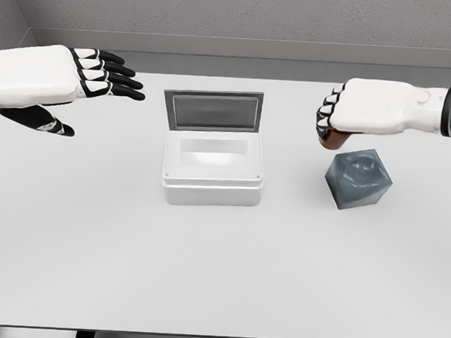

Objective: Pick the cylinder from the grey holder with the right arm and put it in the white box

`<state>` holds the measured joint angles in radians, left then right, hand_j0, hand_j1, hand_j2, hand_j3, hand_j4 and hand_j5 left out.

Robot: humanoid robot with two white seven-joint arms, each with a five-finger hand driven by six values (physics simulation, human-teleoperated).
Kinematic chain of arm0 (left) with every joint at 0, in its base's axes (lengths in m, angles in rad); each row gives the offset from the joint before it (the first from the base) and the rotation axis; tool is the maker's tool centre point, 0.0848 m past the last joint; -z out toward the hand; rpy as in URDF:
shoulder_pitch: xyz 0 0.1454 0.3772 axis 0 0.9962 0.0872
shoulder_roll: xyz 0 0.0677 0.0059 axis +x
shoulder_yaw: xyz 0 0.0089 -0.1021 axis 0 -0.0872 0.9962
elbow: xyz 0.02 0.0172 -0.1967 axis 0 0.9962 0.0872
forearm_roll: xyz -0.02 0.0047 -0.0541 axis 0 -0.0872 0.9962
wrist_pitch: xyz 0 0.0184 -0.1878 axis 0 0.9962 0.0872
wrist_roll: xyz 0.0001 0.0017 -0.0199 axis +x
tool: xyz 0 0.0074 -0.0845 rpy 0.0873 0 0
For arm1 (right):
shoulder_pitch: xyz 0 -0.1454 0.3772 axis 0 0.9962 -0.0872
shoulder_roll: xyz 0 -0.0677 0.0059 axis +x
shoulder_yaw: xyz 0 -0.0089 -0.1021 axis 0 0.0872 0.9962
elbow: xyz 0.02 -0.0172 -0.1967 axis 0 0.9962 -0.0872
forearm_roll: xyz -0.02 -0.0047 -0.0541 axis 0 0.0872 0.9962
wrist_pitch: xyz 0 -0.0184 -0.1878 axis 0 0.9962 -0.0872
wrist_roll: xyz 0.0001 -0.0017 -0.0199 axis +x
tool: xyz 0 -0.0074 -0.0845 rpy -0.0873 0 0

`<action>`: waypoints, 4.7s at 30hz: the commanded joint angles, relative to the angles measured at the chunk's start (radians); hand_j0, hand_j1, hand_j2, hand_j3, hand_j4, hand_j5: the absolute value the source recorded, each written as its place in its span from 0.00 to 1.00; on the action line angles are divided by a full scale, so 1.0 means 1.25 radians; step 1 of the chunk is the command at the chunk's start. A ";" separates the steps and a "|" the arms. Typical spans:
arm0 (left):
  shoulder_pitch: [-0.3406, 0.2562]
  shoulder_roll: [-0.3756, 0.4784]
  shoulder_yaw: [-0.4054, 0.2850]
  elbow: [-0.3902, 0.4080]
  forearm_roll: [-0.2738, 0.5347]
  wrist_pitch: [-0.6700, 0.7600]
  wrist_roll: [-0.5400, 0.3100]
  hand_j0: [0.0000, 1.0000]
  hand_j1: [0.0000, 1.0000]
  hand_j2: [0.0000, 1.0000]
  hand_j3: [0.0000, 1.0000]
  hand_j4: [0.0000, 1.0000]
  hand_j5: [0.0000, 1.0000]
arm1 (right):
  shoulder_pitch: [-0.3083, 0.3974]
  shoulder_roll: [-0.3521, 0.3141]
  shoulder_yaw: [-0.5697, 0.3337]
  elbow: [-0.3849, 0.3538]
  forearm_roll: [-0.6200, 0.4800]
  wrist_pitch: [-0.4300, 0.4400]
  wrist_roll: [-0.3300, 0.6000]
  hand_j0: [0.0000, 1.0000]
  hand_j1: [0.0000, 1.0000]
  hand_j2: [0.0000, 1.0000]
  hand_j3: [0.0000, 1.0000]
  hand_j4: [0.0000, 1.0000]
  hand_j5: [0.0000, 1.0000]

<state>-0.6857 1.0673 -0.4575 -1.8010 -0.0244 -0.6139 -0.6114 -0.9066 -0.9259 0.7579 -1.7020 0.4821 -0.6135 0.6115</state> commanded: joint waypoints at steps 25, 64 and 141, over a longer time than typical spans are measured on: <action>-0.015 0.005 0.002 0.001 0.005 0.002 0.000 1.00 1.00 1.00 1.00 1.00 1.00 | -0.075 0.139 0.083 0.001 0.029 0.002 -0.001 0.49 0.49 0.49 0.49 0.49 0.49; -0.027 0.001 -0.001 0.000 0.005 0.002 0.000 1.00 1.00 1.00 1.00 1.00 1.00 | -0.124 0.281 0.128 0.095 0.075 0.002 -0.001 1.00 1.00 1.00 1.00 1.00 1.00; -0.334 -0.456 -0.332 0.523 -0.612 0.002 0.000 1.00 1.00 1.00 1.00 1.00 1.00 | 0.704 0.090 -0.529 -0.035 -0.701 0.002 -0.001 1.00 1.00 1.00 1.00 1.00 1.00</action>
<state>-1.1014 0.5016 -0.8728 -1.1431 -0.7783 -0.6133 -0.6114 -0.0261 -0.8128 0.0967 -1.7448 -0.3856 -0.6134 0.6113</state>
